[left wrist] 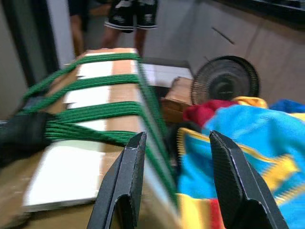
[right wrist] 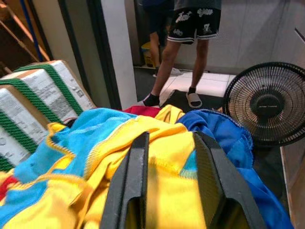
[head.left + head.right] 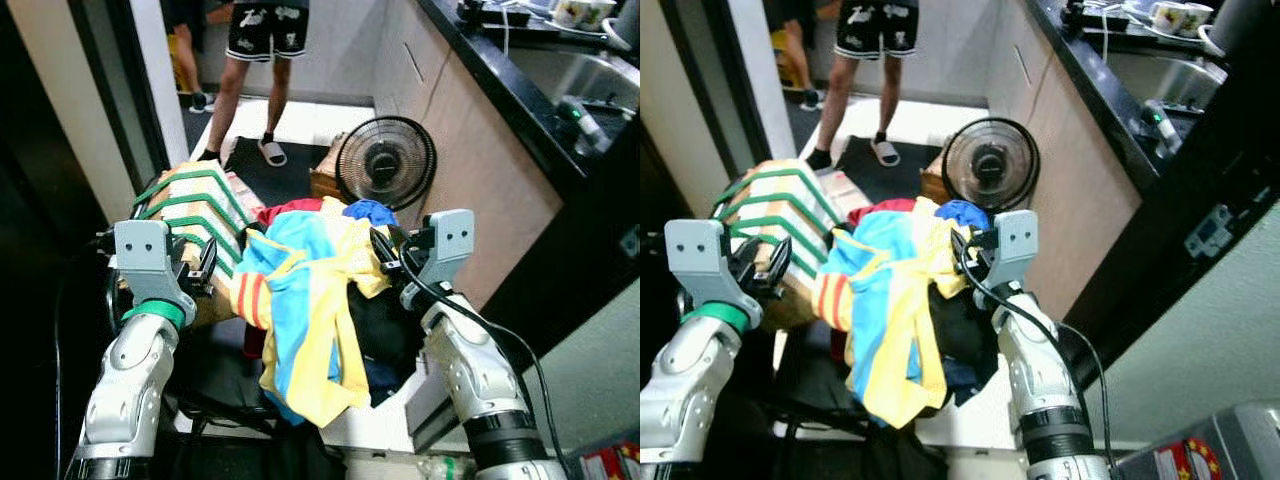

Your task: Clothes washing

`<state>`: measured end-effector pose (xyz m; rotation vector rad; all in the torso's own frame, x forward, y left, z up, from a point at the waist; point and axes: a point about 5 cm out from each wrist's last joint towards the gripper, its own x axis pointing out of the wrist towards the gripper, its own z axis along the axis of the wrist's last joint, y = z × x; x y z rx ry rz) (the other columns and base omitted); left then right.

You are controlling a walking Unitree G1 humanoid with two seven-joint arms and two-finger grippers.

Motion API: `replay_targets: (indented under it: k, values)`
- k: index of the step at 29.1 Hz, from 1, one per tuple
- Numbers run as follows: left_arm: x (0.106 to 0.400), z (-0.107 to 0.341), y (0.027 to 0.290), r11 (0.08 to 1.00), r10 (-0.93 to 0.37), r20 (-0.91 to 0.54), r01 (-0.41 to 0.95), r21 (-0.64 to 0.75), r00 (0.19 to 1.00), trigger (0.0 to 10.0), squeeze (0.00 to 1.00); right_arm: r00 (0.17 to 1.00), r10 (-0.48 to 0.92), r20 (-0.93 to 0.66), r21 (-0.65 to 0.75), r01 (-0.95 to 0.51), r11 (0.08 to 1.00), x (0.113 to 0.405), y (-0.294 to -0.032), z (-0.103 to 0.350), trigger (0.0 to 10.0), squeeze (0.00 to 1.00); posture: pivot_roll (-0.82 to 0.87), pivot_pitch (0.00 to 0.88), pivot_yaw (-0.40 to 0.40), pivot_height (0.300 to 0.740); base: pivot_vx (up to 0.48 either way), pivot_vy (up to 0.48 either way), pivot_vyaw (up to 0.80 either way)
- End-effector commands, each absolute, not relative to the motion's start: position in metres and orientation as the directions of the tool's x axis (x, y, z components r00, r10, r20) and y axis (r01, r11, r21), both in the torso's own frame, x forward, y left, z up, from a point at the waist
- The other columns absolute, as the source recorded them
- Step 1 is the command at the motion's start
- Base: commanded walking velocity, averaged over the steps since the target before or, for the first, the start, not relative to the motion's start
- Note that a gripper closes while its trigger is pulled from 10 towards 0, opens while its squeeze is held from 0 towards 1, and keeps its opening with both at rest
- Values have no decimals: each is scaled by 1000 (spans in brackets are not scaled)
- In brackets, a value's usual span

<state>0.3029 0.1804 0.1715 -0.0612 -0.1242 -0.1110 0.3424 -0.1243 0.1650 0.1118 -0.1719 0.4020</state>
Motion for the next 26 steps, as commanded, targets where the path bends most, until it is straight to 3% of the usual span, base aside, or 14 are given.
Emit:
replay_targets:
  k: [1, 2, 12, 20, 26]
  values:
    - [302, 168, 180, 993, -104, 117, 110, -46, 988, 10000, 0, 899, 394, 192, 58, -411, 910, 344, -124, 166, 10000, 659, 48, 0, -30, 740, 0, 0, 0]
    - [303, 168, 180, 993, -104, 119, 110, -45, 987, 10000, 0, 894, 404, 194, 55, -421, 905, 345, -123, 167, 10000, 1000, 50, 0, -34, 740, 0, 0, 0]
    - [299, 168, 173, 981, -177, 113, 184, -55, 978, 10000, 0, 882, 440, 167, 41, -452, 891, 352, -120, 167, 10000, 1000, 47, 0, -33, 740, 0, 0, 0]
    - [298, 169, 165, 964, -252, 101, 259, -62, 962, 10000, 0, 957, 268, 116, 138, -282, 949, 387, -132, 179, 10000, 1000, 46, 28, -13, 740, 0, 0, 0]
    - [294, 169, 165, 958, -276, 87, 282, -60, 957, 10000, 0, 926, 369, 83, 151, -378, 913, 395, -112, 188, 10000, 1000, 54, 57, 1, 740, 0, 0, 0]
